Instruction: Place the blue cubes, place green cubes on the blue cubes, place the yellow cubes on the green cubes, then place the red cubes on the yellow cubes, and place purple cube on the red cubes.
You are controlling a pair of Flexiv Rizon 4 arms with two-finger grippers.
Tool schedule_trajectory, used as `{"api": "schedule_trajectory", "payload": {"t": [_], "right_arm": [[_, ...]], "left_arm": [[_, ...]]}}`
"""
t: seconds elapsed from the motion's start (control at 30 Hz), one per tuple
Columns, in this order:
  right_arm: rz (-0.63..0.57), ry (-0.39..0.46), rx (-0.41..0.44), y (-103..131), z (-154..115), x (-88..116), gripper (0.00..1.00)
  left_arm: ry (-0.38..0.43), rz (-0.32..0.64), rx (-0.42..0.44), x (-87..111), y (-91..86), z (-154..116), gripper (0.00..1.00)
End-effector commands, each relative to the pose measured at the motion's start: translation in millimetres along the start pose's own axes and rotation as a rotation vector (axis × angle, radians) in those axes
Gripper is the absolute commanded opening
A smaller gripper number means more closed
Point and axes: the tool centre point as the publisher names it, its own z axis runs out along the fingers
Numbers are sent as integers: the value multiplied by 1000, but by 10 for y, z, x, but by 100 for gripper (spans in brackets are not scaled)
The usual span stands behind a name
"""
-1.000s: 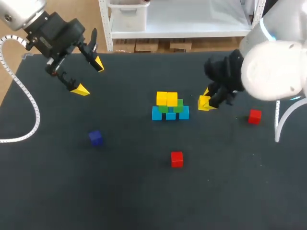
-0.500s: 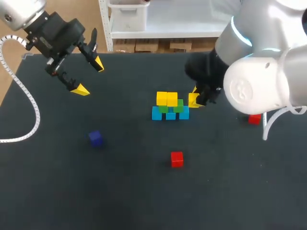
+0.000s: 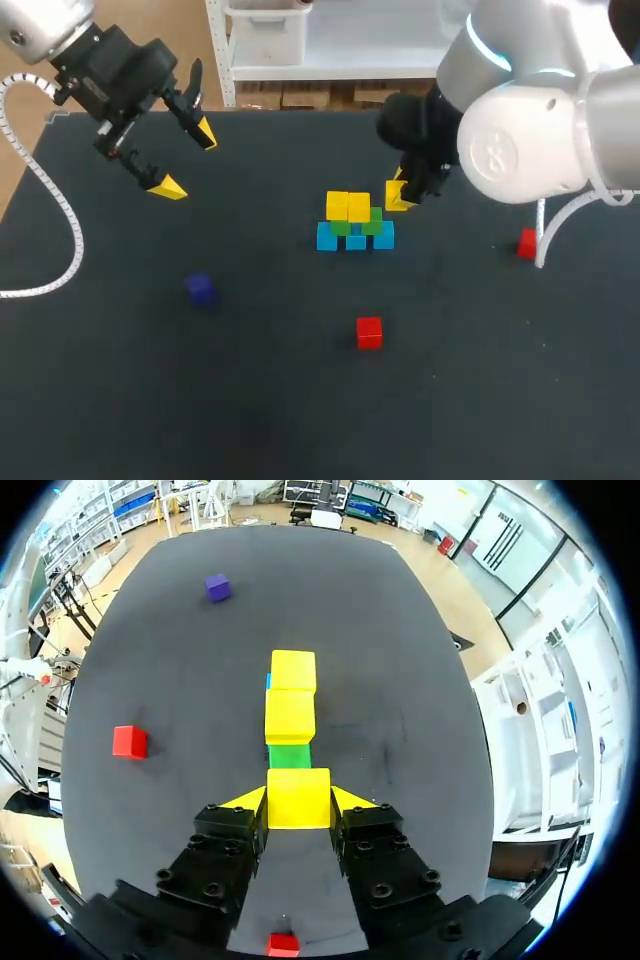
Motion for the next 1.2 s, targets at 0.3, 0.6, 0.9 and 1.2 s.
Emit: {"api": "schedule_trajectory", "payload": {"t": [0.3,0.6,0.9,1.2], "right_arm": [[-9,-3,-10,-13,100,-105,0],[-13,-2,-21,0,136,-117,0],[-20,-2,-29,3,147,-136,0],[-17,-6,-39,10,163,-130,0]], "left_arm": [[-1,3,1,11,8,-4,100],[-1,3,1,11,8,-4,100],[-1,3,1,11,8,-4,100],[-1,3,1,11,8,-4,100]]}}
